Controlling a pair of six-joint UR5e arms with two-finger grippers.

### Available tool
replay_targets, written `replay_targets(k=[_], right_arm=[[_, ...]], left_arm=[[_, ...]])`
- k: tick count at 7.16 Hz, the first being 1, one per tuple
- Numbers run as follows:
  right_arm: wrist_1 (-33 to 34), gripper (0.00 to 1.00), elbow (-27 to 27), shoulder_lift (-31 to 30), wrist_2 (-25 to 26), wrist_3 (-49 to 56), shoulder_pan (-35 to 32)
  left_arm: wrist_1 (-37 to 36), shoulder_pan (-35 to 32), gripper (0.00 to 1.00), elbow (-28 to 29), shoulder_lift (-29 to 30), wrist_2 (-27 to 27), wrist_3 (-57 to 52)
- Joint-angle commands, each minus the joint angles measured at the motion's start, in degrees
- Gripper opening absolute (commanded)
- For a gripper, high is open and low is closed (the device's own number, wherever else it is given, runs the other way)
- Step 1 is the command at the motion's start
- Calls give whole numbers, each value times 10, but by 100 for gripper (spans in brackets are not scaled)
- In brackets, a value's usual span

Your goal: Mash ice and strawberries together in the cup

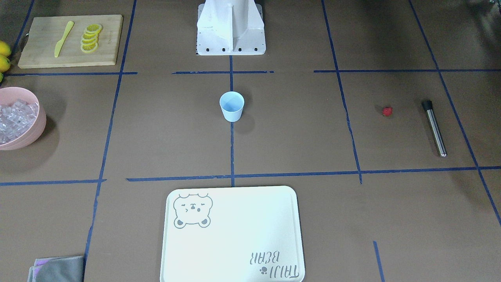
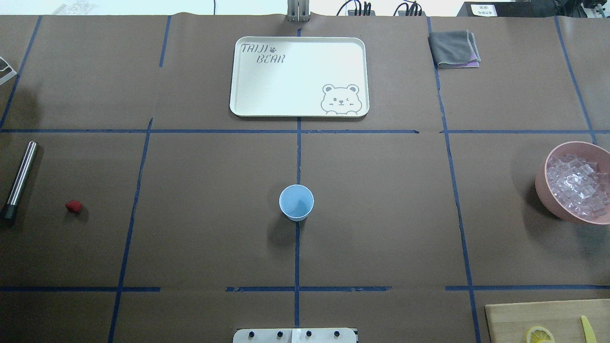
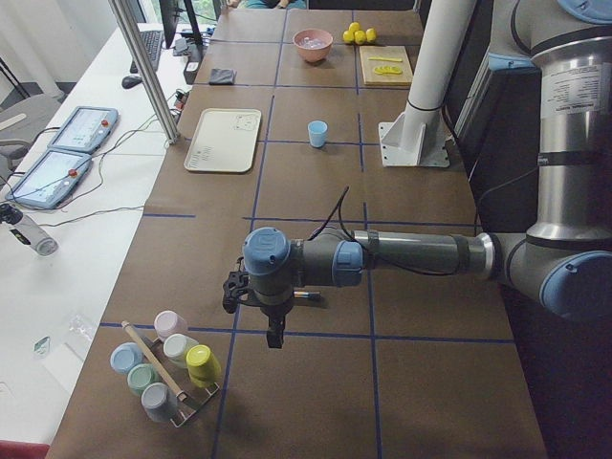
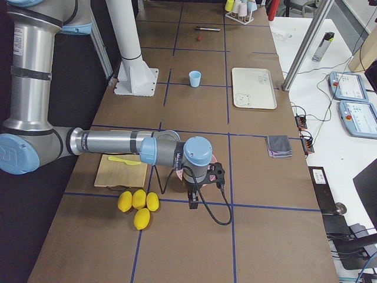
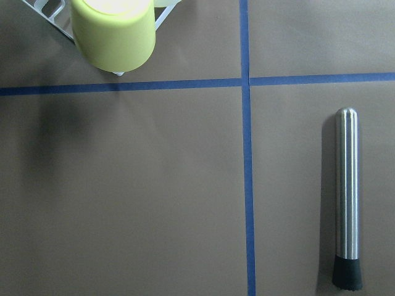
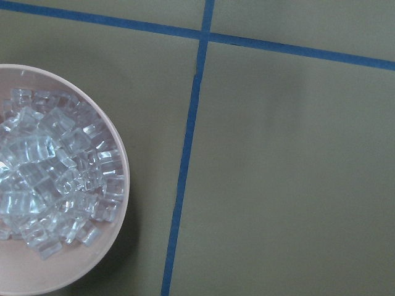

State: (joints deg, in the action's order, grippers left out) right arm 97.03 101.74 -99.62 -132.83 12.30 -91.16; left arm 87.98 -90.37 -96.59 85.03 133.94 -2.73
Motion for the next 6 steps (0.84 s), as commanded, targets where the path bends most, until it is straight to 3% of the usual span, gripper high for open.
replay_targets(k=[1, 4, 6], right_arm=[[0, 100, 0, 0, -1, 0, 0], [1, 100, 0, 22, -1, -4, 1], [0, 100, 3, 46, -3, -67, 28]], left_arm=[[2, 1, 100, -1, 0, -2, -2], [4, 1, 100, 5, 0, 0, -1], [4, 2, 100, 6, 0, 0, -1]])
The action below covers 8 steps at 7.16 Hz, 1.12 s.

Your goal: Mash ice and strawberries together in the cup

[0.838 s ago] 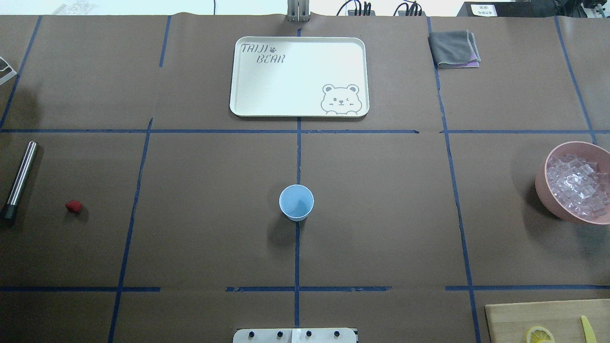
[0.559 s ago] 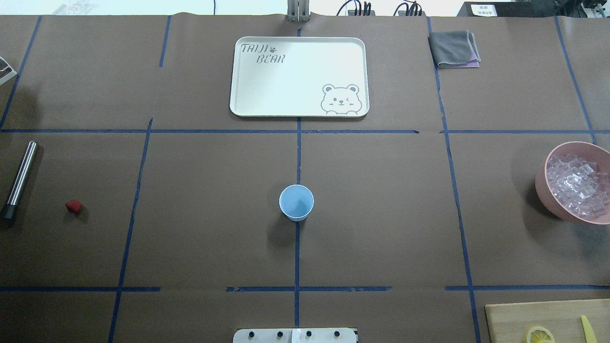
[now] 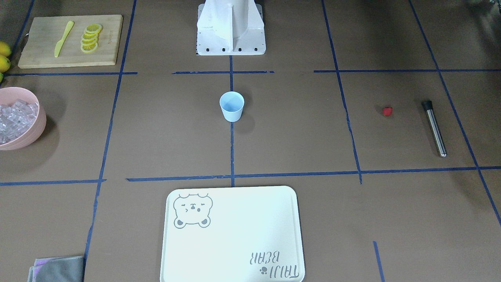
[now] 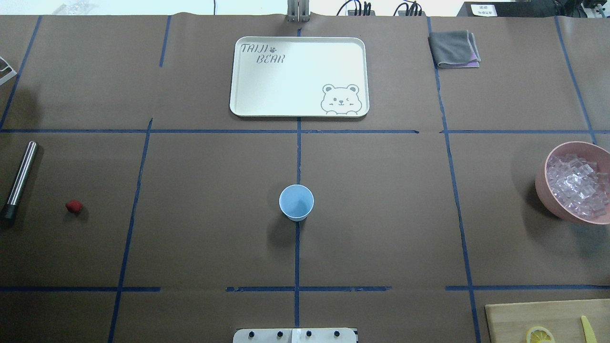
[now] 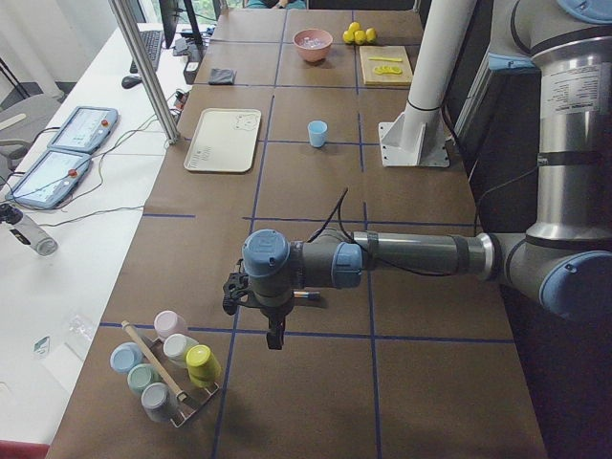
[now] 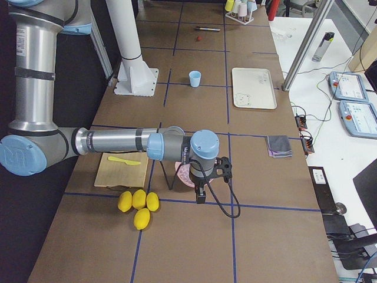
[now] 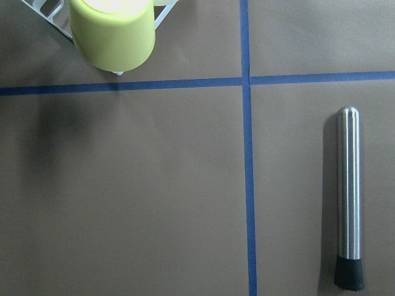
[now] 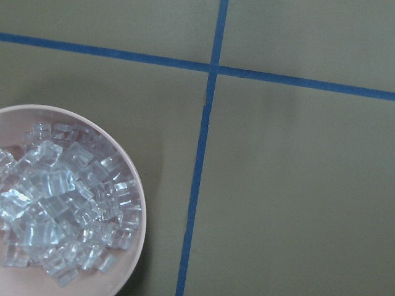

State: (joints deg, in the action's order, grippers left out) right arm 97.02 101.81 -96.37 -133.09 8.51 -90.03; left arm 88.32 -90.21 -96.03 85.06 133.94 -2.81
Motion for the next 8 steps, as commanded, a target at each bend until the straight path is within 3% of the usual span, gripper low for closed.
replay_targets(k=[1, 3, 5, 8], right_arm=[[-1, 100, 7, 30, -2, -72, 40], [-27, 100, 35, 37, 1, -86, 85], [-67, 100, 25, 31, 1, -127, 100], [-181, 98, 23, 11, 36, -348, 166]], left_arm=[[0, 1, 100, 1, -1, 0, 0], [0, 5, 100, 0, -1, 1, 0], [0, 11, 100, 0, -1, 1, 0], [-1, 15, 100, 0, -1, 0, 0]])
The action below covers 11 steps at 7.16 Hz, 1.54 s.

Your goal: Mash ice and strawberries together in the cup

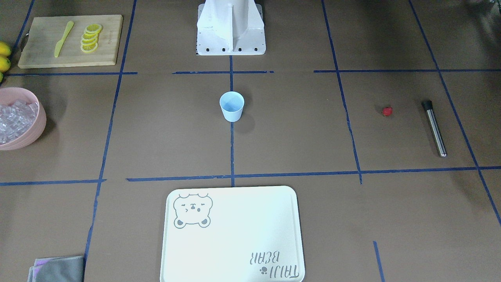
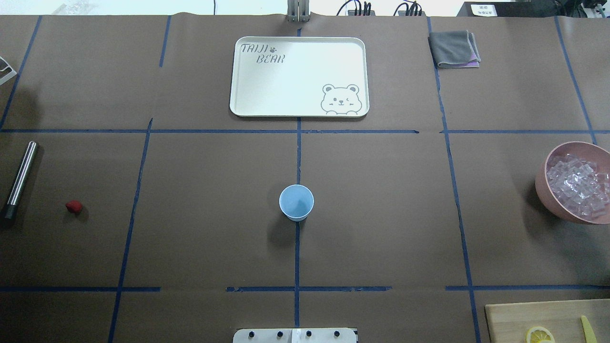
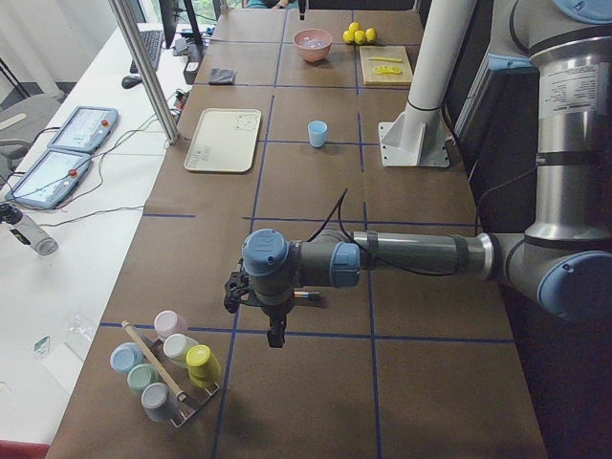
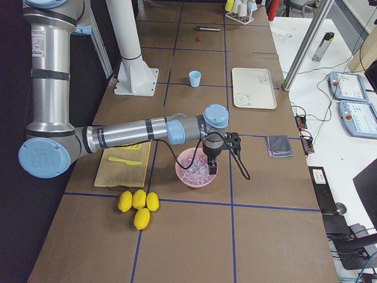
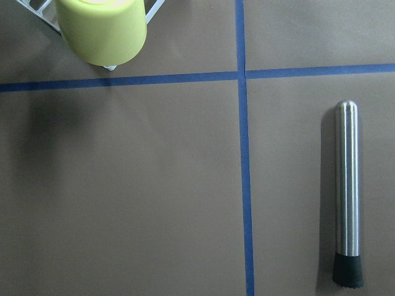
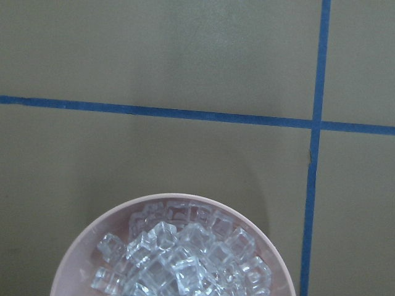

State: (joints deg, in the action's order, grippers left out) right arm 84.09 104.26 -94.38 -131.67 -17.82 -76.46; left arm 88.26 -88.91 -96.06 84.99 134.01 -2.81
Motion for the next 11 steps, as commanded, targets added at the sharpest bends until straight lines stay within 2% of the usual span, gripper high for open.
replay_targets(k=[1, 2, 3, 4, 5, 11], right_arm=[[-93, 96, -23, -17, 41, -107, 46], [-144, 94, -62, -17, 42, -114, 52], [-202, 91, -90, -17, 44, -163, 67], [-237, 89, -94, -17, 51, -208, 82], [-245, 84, -87, -20, 52, -222, 83], [-245, 72, -74, -54, 59, -215, 110]], left_arm=[[0, 3, 100, 1, 0, 0, 0], [0, 4, 100, 0, 0, -1, 0], [0, 4, 100, 0, -1, 0, 0], [0, 4, 100, 0, 0, 0, 0], [0, 5, 100, 0, 0, 0, 0], [1, 10, 100, 1, 0, 0, -1]])
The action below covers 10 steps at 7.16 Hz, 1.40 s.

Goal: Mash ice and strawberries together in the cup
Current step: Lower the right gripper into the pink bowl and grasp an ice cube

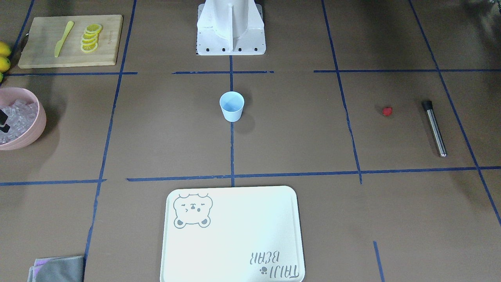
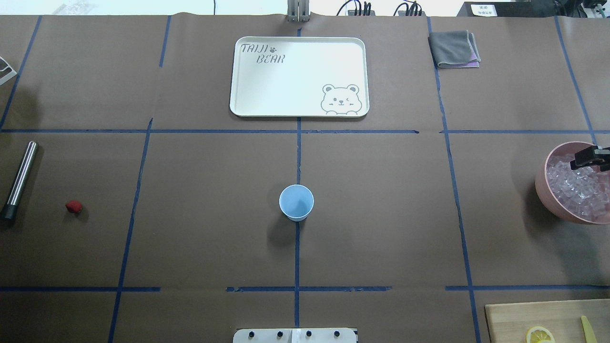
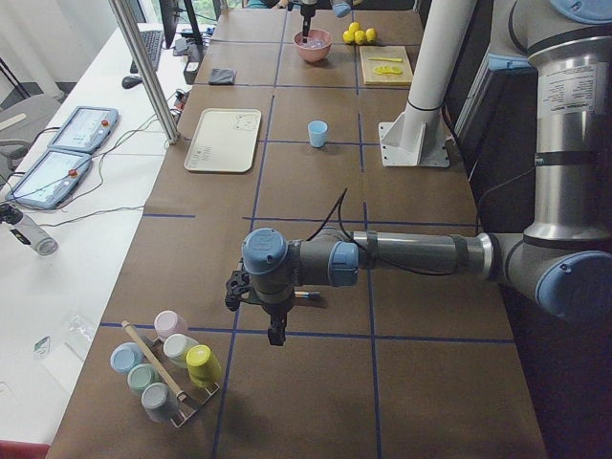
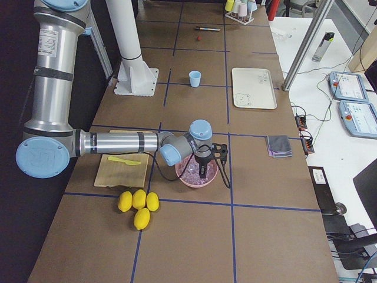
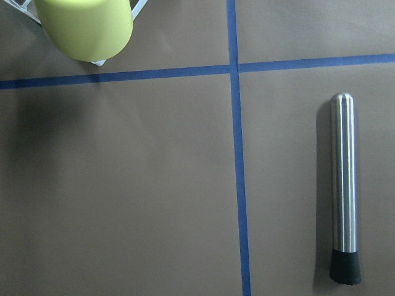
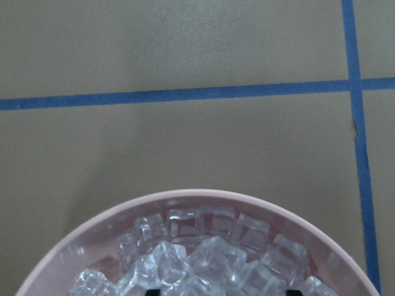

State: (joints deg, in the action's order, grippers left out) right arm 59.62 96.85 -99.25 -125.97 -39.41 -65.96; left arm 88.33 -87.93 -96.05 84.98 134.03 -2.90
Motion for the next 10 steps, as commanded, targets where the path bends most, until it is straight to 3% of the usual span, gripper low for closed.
replay_targets(k=[1, 2, 4, 5, 10], right_arm=[[0, 66, 0, -5, 2, 1, 5], [0, 44, 1, -5, 2, 1, 5], [1, 11, 9, -4, 0, 3, 6], [1, 2, 9, -4, 0, 3, 6], [8, 3, 100, 38, -10, 13, -3]], left_arm=[[0, 1, 100, 1, -1, 0, 0], [0, 3, 100, 0, 0, 0, 0], [0, 5, 100, 1, 0, 0, 0], [0, 6, 100, 0, 0, 0, 0], [-2, 16, 100, 1, -1, 0, 1]])
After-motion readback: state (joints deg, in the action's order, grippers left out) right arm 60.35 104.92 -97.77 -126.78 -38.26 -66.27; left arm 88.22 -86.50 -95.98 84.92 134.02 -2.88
